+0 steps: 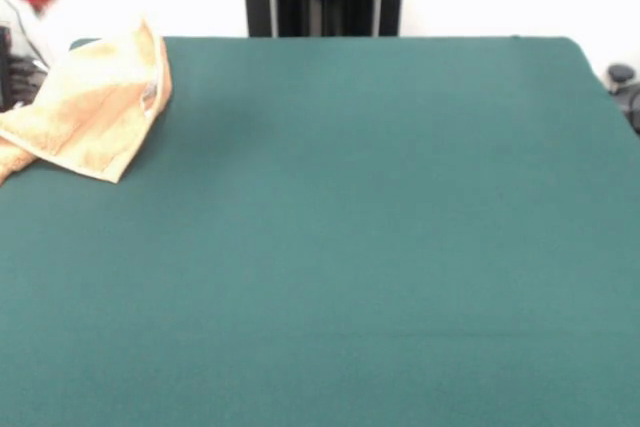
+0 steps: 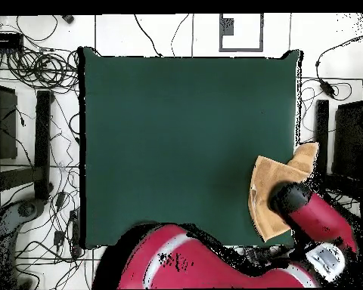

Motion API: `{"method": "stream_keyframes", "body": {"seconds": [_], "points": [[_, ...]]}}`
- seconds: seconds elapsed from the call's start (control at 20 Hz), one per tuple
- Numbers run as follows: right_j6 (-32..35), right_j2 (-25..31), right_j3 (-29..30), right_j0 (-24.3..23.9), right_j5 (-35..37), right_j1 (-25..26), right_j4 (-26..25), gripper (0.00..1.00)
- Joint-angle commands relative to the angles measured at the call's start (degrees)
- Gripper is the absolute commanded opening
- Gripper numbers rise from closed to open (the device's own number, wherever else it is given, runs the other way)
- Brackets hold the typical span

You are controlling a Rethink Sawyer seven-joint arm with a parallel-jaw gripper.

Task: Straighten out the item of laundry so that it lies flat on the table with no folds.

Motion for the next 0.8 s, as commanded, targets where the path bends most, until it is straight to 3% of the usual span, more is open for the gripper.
{"method": "stream_keyframes", "body": {"seconds": [0.05, 0.3, 0.5, 0.65, 0.8], "points": [[-21.4, 8.2, 11.5, -7.0, -2.1, -18.0, -14.5, 0.00], [-14.5, 10.5, 9.6, -7.4, -1.0, -19.4, -20.4, 0.00], [-11.3, 19.8, 15.2, -13.4, -13.1, -25.7, -24.0, 0.00], [-12.8, 26.4, 18.2, -18.8, -15.9, -30.2, -26.7, 0.00], [-14.2, 34.6, 20.4, -25.9, -22.7, -32.9, -34.1, 0.00]]}}
